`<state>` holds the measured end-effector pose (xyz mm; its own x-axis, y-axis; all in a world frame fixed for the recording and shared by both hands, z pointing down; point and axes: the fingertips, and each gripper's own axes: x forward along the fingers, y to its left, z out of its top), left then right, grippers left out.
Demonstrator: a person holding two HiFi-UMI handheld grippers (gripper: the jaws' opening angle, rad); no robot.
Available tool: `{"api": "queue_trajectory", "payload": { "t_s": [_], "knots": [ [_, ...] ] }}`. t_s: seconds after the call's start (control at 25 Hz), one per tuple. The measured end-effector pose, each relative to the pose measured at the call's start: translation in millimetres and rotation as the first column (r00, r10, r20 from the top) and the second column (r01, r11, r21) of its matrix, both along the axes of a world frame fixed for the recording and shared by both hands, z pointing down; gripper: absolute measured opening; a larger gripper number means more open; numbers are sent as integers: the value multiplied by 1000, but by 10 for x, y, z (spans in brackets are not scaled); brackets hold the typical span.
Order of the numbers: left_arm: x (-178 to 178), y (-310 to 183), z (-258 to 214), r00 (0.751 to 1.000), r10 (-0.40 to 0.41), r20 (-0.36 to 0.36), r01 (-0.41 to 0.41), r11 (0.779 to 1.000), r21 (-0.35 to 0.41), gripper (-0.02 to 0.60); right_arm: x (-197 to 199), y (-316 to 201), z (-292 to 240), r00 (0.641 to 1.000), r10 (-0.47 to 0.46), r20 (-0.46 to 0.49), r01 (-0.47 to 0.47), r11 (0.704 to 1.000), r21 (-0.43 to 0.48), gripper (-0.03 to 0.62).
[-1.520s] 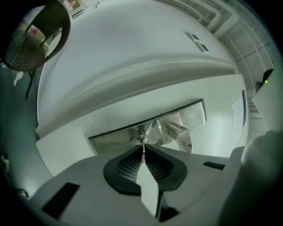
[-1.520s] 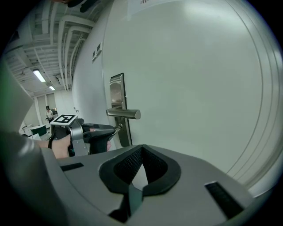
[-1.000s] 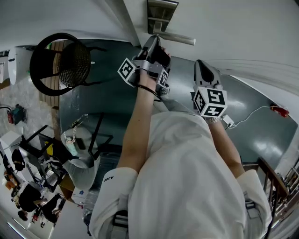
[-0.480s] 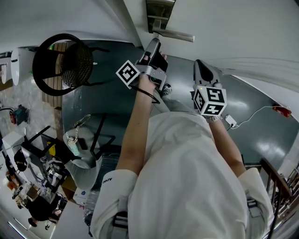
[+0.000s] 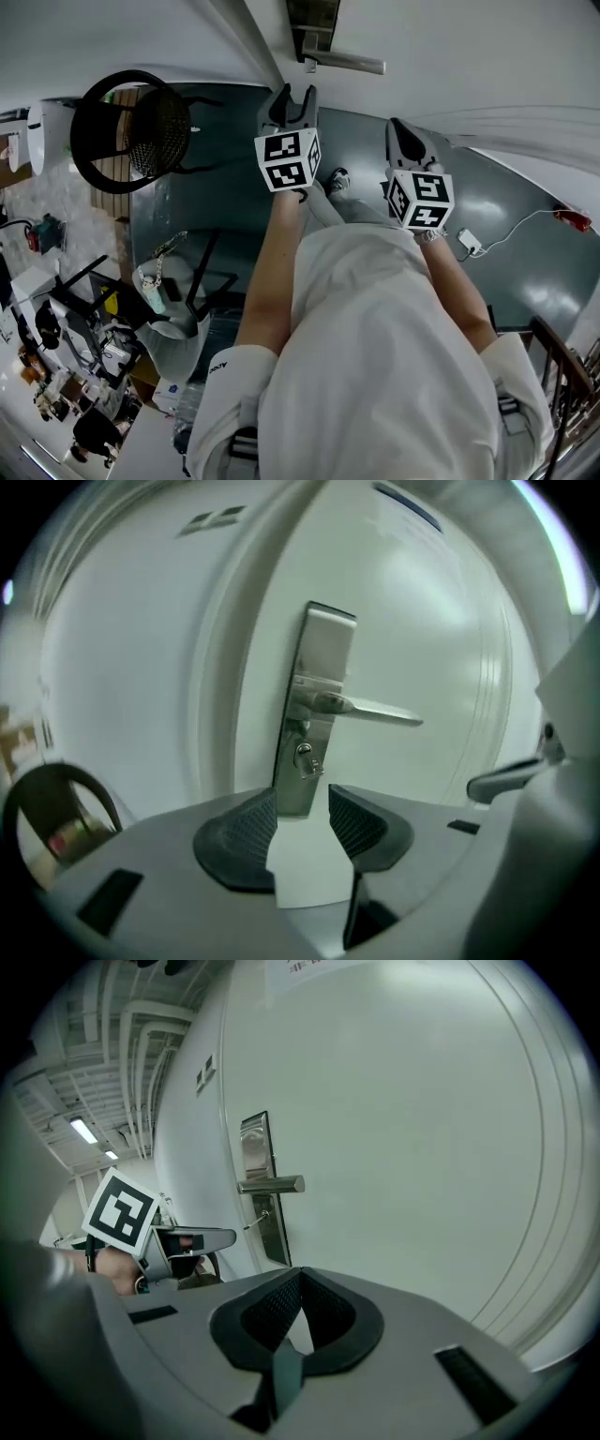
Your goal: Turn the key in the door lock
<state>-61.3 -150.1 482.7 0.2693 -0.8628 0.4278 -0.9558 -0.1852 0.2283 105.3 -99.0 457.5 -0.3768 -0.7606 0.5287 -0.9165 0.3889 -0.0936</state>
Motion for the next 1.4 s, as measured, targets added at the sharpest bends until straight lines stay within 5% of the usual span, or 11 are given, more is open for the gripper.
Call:
{"api": "queue_trajectory", "payload": {
  "t_s": [0.08,0.16,0.28,0.48,0.72,0.84,1.04,1.2,1.4],
  "knots": [
    [37,-24,-30,978,35,204,-44,998,39,179,20,9,9,1000,3,1,-3,1000,-1,0],
    [112,-64,-28,931,66,359,-98,993,71,179,57,24,35,1000,12,-1,-12,1000,-6,0],
    [182,-121,-77,856,62,513,-140,984,114,179,121,55,66,999,31,-8,-31,999,-16,0],
    [237,-261,-128,771,23,636,-144,980,139,179,226,67,58,998,54,-17,-54,998,-13,0],
    [289,-419,-3,750,33,660,-145,983,115,178,295,12,53,997,77,-12,-77,997,-6,0],
    [297,-447,26,759,35,651,-135,985,104,102,299,-12,61,997,81,-13,-81,997,-8,0],
    [288,-451,30,784,13,620,-97,990,102,75,290,-58,97,997,71,-16,-72,997,-17,0],
    [274,-471,8,881,-12,473,-38,995,96,66,291,-70,119,998,67,-17,-67,997,-23,0],
    [219,-466,-35,966,-55,253,39,997,68,63,328,-61,157,997,70,-20,-71,997,-30,0]
  ]
}}
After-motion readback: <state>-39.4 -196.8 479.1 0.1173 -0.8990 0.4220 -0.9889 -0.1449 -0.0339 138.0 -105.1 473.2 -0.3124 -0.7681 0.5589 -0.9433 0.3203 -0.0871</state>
